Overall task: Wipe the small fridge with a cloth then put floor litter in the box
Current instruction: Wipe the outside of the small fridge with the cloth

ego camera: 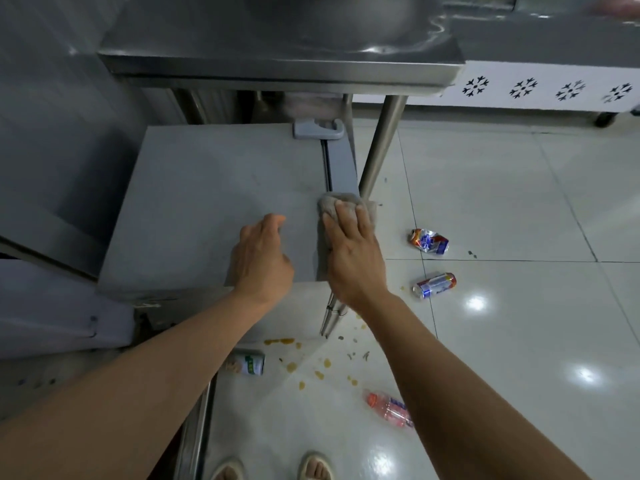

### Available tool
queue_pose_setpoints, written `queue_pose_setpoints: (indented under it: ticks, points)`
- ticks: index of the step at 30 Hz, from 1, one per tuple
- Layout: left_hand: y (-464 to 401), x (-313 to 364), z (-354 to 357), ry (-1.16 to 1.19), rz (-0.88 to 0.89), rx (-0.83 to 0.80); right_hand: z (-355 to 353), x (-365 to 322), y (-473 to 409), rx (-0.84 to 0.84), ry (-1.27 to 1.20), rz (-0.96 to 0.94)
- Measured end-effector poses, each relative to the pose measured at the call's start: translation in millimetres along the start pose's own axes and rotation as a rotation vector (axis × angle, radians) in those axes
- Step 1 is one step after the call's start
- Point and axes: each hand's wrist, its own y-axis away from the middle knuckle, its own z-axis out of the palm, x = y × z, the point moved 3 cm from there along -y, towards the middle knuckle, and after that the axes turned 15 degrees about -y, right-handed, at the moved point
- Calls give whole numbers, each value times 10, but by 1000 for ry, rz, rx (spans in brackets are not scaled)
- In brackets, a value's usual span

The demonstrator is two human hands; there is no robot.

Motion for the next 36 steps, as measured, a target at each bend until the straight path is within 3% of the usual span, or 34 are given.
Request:
queue_pose_setpoints:
  ticks: [5,11,21,26,29,33,36]
  points:
    - [-167,-4,34,45,-5,-72,119,10,346,33,-59,-5]
    - [-561,26,26,60,33,-57,22,84,-430,-48,56,6]
    - [-1169,-118,1,95,70,-77,-75,109,-1491,6,86,86]
    - [-1308,-229,-58,104,57,-95,-54,29,-1342,37,101,57]
    - [-1326,-245,-81,108,55,-121,8,-75,-1059,61,-18,35]
    - [-1307,-259,-90,113,68,-144,163,-199,-710,4,2,-36]
    - [-1233,-296,-75,105,83,-153,104,-147,-923,-11,8,-66]
